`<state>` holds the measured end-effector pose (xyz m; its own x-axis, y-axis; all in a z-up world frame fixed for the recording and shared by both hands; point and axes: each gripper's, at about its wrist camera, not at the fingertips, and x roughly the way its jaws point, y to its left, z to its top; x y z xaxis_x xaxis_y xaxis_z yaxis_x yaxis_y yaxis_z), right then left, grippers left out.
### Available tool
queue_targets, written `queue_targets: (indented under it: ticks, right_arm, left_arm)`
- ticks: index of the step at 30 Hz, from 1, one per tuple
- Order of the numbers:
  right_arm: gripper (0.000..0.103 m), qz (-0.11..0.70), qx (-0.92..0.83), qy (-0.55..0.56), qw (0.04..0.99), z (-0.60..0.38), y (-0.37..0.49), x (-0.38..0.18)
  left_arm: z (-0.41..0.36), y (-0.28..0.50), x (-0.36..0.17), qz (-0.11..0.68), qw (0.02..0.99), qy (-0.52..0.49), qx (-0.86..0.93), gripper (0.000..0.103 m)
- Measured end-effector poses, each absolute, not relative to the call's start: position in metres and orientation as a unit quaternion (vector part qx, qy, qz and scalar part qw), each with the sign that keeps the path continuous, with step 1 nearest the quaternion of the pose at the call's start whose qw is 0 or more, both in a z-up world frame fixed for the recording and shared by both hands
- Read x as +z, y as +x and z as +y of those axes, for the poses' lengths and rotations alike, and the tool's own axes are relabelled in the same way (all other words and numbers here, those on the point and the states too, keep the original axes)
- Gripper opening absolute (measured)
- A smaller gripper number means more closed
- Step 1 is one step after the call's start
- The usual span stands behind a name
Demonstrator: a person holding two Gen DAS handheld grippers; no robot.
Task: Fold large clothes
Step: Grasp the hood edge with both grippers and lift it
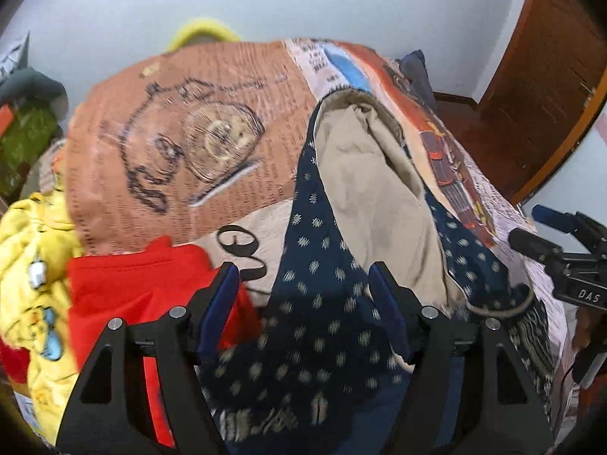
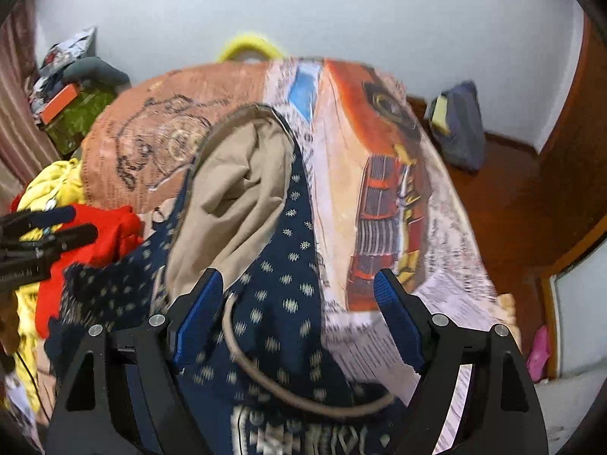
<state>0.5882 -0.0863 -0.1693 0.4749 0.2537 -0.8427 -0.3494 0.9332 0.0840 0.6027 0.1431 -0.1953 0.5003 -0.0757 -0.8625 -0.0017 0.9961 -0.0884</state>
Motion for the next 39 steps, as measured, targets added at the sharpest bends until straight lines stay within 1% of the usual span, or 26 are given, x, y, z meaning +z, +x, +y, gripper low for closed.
queue_targets:
  ticks: [6,11,15,17,18,21,22,23,24,25,26,27,28,30,31,32,33,35,39]
  right_arm:
    - [0.079,0.541,0.180,0.029,0.821,-0.087,0.635,-0.217]
    - [0.079,0.573,0.176,0.051,0.799,-0.083,0.657,-0.245]
    - [0.078,0.574,0.175,0.049,0.798,-0.079,0.665,-0.251]
    - [0.063,0.575,0.182,0.062,0.795,-0.078,0.667,-0.252]
    - [0.061,0.575,0.184,0.064,0.794,-0.077,0.668,-0.252]
    - [0.043,0.569,0.190,0.055,0.798,-0.074,0.668,-0.252]
    - [0.033,0.568,0.196,0.053,0.798,-0.071,0.668,-0.251]
    - [0.026,0.565,0.198,0.048,0.800,-0.068,0.666,-0.249]
    - [0.023,0.562,0.198,0.041,0.802,-0.066,0.664,-0.248]
    - [0.017,0.556,0.197,0.024,0.807,-0.061,0.659,-0.246]
    - [0.013,0.552,0.196,0.011,0.810,-0.057,0.656,-0.244]
    - [0.012,0.547,0.195,-0.006,0.814,-0.052,0.652,-0.241]
    - [0.011,0.543,0.194,-0.018,0.817,-0.050,0.647,-0.239]
    - [0.011,0.538,0.196,-0.028,0.819,-0.047,0.641,-0.236]
    - [0.010,0.536,0.196,-0.030,0.820,-0.047,0.637,-0.233]
    - [0.010,0.534,0.197,-0.027,0.822,-0.048,0.635,-0.231]
    - [0.010,0.533,0.201,-0.021,0.822,-0.050,0.632,-0.228]
    - [0.009,0.528,0.205,-0.017,0.824,-0.058,0.627,-0.221]
    - [0.009,0.513,0.215,-0.026,0.831,-0.061,0.619,-0.201]
  left_arm:
    - [0.146,0.650,-0.237,0.528,0.845,-0.082,-0.017,0.070]
    - [0.157,0.679,-0.270,0.545,0.830,-0.118,0.008,0.070]
    - [0.164,0.689,-0.287,0.548,0.822,-0.154,0.002,0.070]
    - [0.164,0.691,-0.290,0.545,0.823,-0.161,0.004,0.070]
    - [0.163,0.692,-0.292,0.545,0.822,-0.164,0.003,0.070]
    - [0.162,0.692,-0.290,0.542,0.820,-0.183,-0.007,0.067]
    - [0.162,0.692,-0.290,0.541,0.819,-0.192,-0.017,0.067]
    - [0.159,0.691,-0.290,0.540,0.816,-0.201,-0.030,0.067]
    - [0.157,0.691,-0.290,0.540,0.817,-0.199,-0.032,0.067]
    - [0.154,0.691,-0.289,0.539,0.820,-0.188,-0.029,0.067]
    - [0.150,0.692,-0.290,0.538,0.824,-0.176,-0.026,0.063]
    - [0.147,0.691,-0.291,0.539,0.826,-0.162,-0.021,0.057]
    - [0.146,0.691,-0.291,0.538,0.828,-0.158,-0.018,0.053]
    - [0.147,0.688,-0.290,0.531,0.832,-0.158,0.004,0.029]
    - [0.148,0.688,-0.290,0.530,0.833,-0.157,0.009,0.024]
    - [0.147,0.687,-0.289,0.531,0.834,-0.150,0.012,0.014]
    - [0.145,0.685,-0.288,0.531,0.836,-0.138,0.015,0.010]
    - [0.139,0.679,-0.280,0.527,0.843,-0.105,0.020,0.008]
    - [0.136,0.665,-0.259,0.518,0.850,-0.093,0.010,0.007]
